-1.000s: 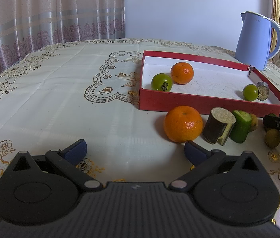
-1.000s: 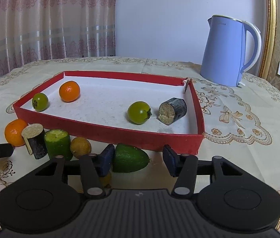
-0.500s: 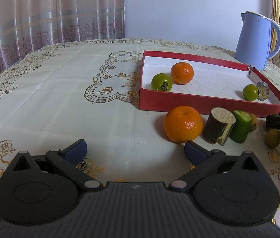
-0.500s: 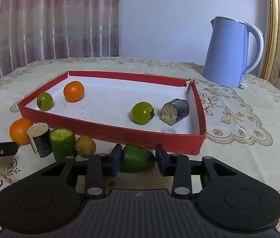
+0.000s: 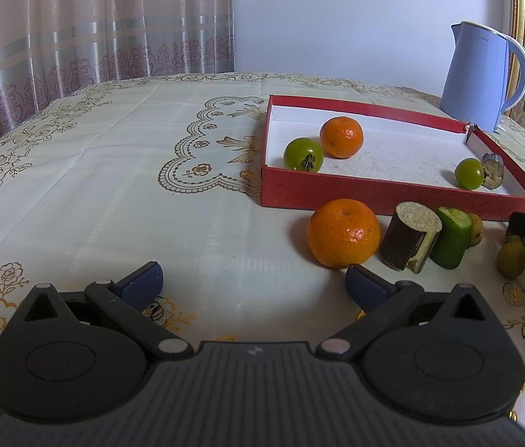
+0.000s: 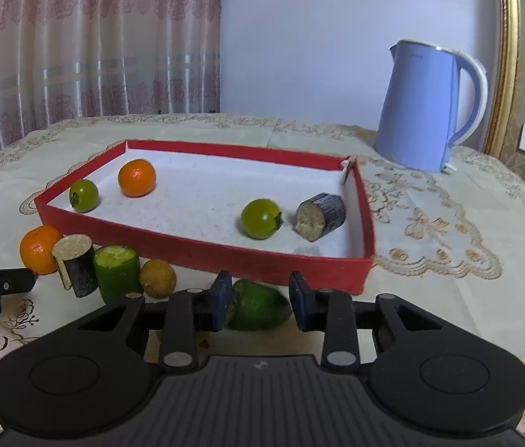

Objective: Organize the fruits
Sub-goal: 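Move the right gripper to the dark green lime and close on it, then lift the green lime with the right gripper, lower into tray, release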

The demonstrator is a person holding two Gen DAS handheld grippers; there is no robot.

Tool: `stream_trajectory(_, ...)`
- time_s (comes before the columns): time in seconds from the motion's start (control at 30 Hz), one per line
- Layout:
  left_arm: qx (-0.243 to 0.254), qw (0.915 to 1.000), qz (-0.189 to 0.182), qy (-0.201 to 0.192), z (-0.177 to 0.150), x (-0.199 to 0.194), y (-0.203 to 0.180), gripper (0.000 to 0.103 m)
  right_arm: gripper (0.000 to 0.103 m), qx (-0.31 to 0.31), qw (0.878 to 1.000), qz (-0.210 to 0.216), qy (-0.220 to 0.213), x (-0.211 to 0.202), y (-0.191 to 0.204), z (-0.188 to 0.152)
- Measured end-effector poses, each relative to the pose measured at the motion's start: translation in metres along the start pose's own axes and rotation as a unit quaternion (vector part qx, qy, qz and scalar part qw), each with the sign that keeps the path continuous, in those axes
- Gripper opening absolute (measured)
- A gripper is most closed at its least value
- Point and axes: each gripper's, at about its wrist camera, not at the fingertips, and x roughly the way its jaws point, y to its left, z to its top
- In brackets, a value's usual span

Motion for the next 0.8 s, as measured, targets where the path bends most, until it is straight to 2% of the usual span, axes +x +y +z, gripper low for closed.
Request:
stream_trajectory(0.5, 0.000, 1.0000, 0.000, 0.000, 0.000, 0.000, 0.000, 0.103, 0.033, 0.006, 1.000, -0.007, -0.010, -0.008, -0.005, 0.001)
stream_trajectory(0.8, 0.000, 1.0000, 0.000, 0.000, 0.000, 0.000, 0.000, 0.103, 0.033, 0.006, 0.999, -0.014, -0.033, -0.023, -0.014, 0.009)
